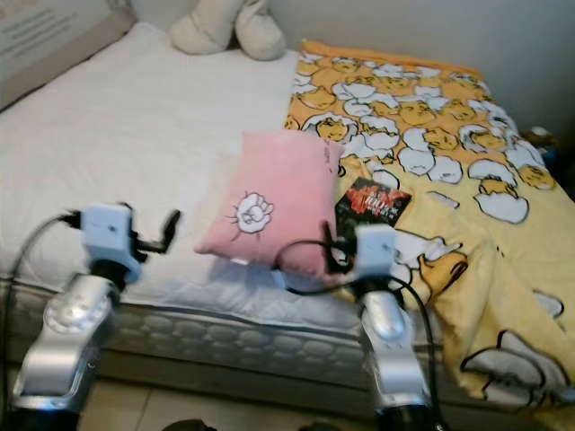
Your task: Clean up the room
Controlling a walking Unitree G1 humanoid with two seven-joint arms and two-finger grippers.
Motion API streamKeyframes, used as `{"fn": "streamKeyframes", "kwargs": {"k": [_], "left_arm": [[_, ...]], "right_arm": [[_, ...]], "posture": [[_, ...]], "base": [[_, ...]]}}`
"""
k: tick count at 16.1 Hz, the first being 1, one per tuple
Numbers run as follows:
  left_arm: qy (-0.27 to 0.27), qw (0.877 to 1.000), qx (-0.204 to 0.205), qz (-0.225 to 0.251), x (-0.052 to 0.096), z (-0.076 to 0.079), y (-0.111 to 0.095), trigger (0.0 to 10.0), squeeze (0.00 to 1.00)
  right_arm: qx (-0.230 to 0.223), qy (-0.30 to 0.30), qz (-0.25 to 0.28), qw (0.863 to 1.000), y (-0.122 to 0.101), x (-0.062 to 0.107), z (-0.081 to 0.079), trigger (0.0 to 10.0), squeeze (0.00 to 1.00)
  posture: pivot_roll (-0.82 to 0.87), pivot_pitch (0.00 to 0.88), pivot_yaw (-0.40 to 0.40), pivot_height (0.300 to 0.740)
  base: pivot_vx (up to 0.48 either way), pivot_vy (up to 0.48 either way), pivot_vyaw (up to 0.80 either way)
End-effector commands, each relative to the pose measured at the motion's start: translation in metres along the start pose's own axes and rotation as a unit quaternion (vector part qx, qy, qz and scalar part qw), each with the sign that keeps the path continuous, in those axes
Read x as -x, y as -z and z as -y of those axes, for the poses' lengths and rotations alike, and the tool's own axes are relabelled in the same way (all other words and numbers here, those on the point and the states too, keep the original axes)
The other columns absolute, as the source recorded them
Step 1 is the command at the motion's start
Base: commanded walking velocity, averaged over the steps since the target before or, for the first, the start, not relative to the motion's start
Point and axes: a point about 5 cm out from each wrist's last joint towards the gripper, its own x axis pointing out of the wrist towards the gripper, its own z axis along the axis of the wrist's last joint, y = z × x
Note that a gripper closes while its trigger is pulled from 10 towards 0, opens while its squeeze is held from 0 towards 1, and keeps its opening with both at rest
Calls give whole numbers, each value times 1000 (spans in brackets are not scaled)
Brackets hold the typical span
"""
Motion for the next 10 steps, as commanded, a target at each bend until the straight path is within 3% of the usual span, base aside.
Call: {"fn": "streamKeyframes", "kwargs": {"k": [1, 4, 6, 10], "left_arm": [[24, 1000, -2, 13, -7, 11, -9, 10000, 0], [47, 998, -34, 23, -23, 13, -22, 10000, 0], [60, 997, -51, 25, -25, 17, -24, 10000, 0], [54, 998, -36, 11, -24, 22, -17, 10000, 0]], "right_arm": [[2, 19, -5, 1000, 0, -2, 13, 10000, 0], [-1, 42, 4, 999, -8, -12, 24, 10000, 0], [2, 42, 8, 999, -10, -13, 25, 10000, 0], [2, 44, 11, 999, -9, -12, 23, 10000, 0]], "posture": [[36, 0, -46, 719], [35, 0, -40, 719], [28, 0, -35, 719], [17, 0, -29, 719]], "base": [[428, 0, 0], [462, 0, 0], [364, -308, 0], [0, 0, 0]]}}
